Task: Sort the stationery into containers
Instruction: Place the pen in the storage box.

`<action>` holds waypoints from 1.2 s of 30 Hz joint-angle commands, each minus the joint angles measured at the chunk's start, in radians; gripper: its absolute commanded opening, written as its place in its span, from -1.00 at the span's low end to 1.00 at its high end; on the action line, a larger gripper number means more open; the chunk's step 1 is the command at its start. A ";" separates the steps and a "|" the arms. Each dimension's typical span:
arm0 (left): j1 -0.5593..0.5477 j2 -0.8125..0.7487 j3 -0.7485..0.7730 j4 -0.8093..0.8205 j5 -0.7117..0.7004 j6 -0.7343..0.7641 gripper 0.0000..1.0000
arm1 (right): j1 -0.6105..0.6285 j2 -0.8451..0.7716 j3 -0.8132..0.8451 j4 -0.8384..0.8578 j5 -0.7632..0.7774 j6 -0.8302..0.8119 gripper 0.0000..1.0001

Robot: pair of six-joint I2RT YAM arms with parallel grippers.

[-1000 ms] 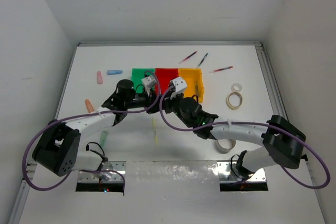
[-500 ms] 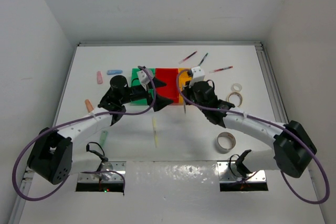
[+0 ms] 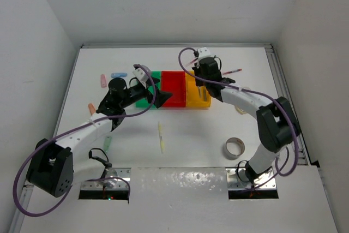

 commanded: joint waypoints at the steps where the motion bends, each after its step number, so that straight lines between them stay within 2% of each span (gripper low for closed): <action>1: 0.024 -0.023 -0.017 -0.030 -0.062 0.028 0.99 | -0.012 0.070 0.079 -0.040 -0.054 -0.090 -1.00; 5: 0.037 -0.012 -0.020 -0.015 -0.062 0.028 0.99 | -0.012 0.140 0.093 -0.015 -0.148 -0.172 -1.00; 9: 0.047 -0.004 -0.020 -0.005 -0.066 0.029 0.99 | -0.012 0.171 0.125 -0.054 -0.153 -0.228 -1.00; 17: 0.054 0.016 -0.020 0.018 -0.069 0.034 0.99 | -0.036 0.208 0.114 -0.043 -0.162 -0.239 -1.00; 26: 0.065 0.033 -0.011 0.019 -0.066 0.036 0.99 | -0.041 0.207 0.258 -0.135 -0.236 -0.249 -1.00; 29: 0.068 0.034 -0.009 0.024 -0.068 0.042 0.99 | -0.045 0.205 0.289 -0.157 -0.256 -0.304 -1.00; 36: 0.071 0.036 -0.008 0.025 -0.080 0.051 0.99 | -0.073 0.257 0.274 -0.097 -0.313 -0.321 -1.00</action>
